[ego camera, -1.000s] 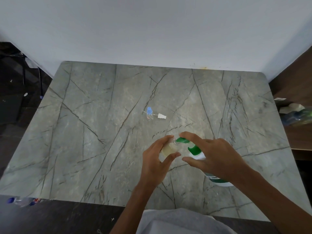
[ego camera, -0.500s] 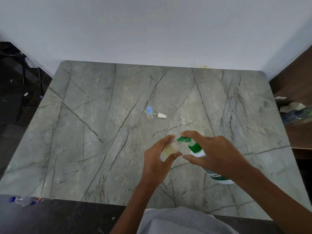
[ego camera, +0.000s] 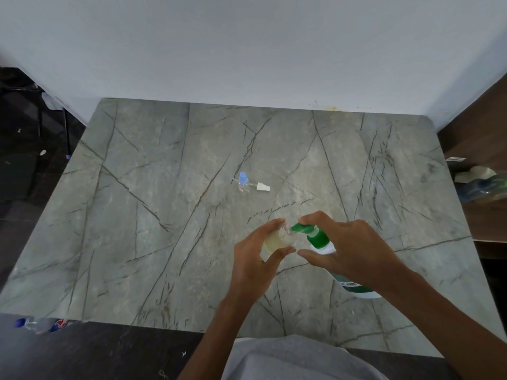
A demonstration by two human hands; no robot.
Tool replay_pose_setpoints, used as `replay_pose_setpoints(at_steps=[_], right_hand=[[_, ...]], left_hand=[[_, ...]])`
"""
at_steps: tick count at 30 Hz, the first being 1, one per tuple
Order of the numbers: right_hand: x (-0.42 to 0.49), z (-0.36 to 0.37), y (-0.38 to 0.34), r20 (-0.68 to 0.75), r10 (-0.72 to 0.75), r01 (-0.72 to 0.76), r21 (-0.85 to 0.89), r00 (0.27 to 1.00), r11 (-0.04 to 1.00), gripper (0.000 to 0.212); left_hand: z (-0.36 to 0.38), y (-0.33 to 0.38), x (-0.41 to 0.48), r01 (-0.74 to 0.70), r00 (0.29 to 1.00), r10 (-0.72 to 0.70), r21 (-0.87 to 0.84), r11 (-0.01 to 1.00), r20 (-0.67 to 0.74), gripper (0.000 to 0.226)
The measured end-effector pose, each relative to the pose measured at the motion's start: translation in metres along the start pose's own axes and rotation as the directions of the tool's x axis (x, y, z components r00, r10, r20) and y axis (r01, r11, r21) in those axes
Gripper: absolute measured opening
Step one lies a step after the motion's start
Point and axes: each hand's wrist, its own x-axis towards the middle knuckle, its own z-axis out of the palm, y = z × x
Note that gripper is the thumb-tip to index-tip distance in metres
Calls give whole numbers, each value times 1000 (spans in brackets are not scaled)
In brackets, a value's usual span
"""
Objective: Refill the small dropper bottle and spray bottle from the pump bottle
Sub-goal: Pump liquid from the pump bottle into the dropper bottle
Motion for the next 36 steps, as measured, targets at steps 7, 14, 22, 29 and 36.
replay_pose_setpoints(at_steps=[7,14,22,29,36], right_hand=[[1,-2,1,88,15,-13,-28,996,1000,65],[-2,-4,-4,74,27,-27,-4,997,1000,66],[-2,0,-2,-26,-10,10,-3,1000,1000,53],[-2,-1,-1,25,-32,33,-39,999,999,65],[-4,1,-2,10,-14,15,-31,1000,999,67]], left_hand=[[0,-2,0,11,1000,-11,-9,1000,-24,50],[-1,0,0,5,999,-4,6,1000,-33,49],[1,0,-2,-10,1000,10,19,1000,3,50],[0,1,-2,12,1000,-12,-13,1000,-11,49],[-1,3,-2,11,1000,-11,-18,1000,-16,49]])
